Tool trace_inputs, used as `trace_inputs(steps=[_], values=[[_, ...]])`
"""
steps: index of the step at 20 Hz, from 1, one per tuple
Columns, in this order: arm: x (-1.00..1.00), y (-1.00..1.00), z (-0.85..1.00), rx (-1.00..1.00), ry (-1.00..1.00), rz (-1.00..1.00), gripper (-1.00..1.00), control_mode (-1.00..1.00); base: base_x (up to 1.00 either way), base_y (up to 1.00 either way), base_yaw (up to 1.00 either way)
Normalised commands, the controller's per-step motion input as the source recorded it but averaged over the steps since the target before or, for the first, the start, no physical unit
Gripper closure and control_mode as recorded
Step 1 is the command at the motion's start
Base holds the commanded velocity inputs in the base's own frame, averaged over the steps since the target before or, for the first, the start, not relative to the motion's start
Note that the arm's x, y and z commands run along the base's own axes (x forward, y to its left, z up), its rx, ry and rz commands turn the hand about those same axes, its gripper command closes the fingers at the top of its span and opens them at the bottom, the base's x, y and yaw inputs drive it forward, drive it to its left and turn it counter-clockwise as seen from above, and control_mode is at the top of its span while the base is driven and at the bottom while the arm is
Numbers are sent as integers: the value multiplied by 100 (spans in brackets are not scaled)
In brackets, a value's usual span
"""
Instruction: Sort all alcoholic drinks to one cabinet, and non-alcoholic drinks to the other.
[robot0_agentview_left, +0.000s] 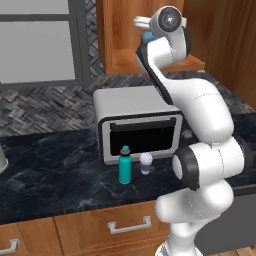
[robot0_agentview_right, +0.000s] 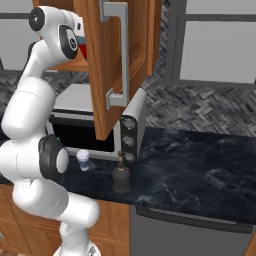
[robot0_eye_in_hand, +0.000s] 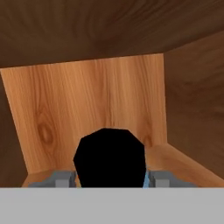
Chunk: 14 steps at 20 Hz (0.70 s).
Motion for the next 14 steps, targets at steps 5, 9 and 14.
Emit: trace_inputs(steps=[5, 9, 14], values=[[34, 0, 0, 1, 0, 0, -100, -100, 0, 0, 0], [-4, 0, 0, 5, 0, 0, -100, -100, 0, 0, 0], [-7, 0, 2, 3, 0, 0, -100, -100, 0, 0, 0]])
